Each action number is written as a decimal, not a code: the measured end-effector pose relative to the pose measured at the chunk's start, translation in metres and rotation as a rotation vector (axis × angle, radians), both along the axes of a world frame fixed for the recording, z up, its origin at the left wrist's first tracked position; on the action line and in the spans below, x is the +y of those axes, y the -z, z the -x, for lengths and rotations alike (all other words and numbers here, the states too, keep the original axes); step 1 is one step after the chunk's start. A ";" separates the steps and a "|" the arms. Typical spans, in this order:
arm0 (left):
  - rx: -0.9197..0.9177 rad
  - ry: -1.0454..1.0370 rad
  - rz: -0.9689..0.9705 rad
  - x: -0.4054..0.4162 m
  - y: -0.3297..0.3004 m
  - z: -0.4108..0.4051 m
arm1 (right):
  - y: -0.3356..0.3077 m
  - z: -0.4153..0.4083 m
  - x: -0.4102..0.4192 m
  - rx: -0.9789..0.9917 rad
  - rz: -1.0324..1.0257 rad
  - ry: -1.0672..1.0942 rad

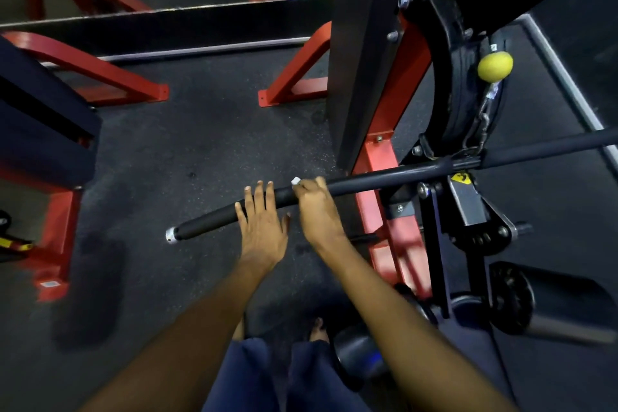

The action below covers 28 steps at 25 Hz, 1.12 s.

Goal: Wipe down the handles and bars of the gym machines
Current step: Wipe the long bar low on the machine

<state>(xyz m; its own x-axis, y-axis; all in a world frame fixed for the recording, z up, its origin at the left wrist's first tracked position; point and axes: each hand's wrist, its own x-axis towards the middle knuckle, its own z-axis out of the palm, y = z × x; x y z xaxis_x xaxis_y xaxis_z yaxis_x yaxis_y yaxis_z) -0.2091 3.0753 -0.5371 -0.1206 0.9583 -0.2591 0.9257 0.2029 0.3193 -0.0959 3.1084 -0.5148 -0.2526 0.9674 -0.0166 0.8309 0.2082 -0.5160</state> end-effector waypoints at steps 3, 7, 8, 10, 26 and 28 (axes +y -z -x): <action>-0.007 0.074 0.049 -0.002 -0.013 0.000 | -0.010 -0.039 0.006 0.004 0.030 -0.065; -0.048 0.227 -0.081 0.008 -0.065 -0.020 | -0.063 -0.087 -0.003 0.014 -0.095 0.256; -0.038 0.299 -0.113 0.013 -0.082 -0.026 | -0.086 -0.089 -0.012 0.032 -0.068 0.348; -0.018 0.432 -0.162 0.022 -0.115 -0.039 | -0.124 -0.096 -0.029 0.090 -0.043 0.541; -0.246 1.382 -0.499 -0.224 -0.255 -0.073 | -0.259 -0.030 -0.426 -0.395 -0.113 1.543; -0.253 1.469 -0.522 -0.277 -0.261 -0.079 | -0.263 -0.022 -0.486 -0.397 -0.120 1.624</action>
